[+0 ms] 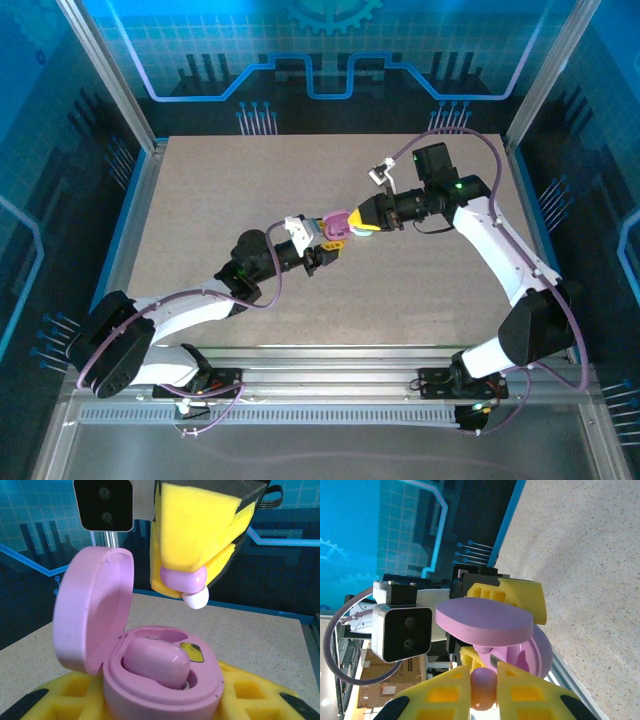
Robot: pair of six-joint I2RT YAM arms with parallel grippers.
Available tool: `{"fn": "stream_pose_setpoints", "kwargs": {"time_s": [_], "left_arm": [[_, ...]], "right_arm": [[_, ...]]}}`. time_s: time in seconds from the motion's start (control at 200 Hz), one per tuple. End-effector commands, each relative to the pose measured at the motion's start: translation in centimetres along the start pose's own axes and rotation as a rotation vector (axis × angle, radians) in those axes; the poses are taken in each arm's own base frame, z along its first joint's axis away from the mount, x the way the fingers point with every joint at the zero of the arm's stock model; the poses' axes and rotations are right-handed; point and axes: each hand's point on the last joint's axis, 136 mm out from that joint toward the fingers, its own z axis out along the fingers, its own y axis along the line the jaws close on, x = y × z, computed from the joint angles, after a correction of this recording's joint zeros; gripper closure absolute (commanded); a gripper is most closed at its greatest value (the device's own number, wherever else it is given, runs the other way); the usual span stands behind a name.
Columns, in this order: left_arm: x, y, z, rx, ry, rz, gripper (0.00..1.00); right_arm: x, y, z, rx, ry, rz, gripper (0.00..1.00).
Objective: Insert the wireless bluetooth earbuds into the charging case
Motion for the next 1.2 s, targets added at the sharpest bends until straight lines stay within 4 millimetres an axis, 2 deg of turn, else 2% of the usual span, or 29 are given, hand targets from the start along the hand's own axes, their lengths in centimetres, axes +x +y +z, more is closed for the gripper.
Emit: {"fn": "stream_pose_setpoints", "kwargs": {"time_s": [0.0, 0.355, 0.67, 1.196], "left_arm": [[-2.4, -0.3, 0.5, 0.030, -0.071, 0.027, 0.68], [-2.7, -0.7, 0.6, 0.045, -0.079, 0.029, 0.68], [-3.1, -1.6, 0.6, 0.097, -0.090, 0.009, 0.68], [-3.5, -1.3, 0.8, 0.092, -0.124, -0.022, 0.68]], "right_arm": [[0.2, 1.9, -0.2, -0.012, -0.008, -0.053, 0.85], [0.3, 1.6, 0.6, -0.004, 0.001, -0.059, 0.85], [-0.1, 0.2, 0.6, 0.074, -0.015, -0.064, 0.84], [0.5, -0.5, 0.9, 0.087, 0.010, -0.063, 0.82]]}}
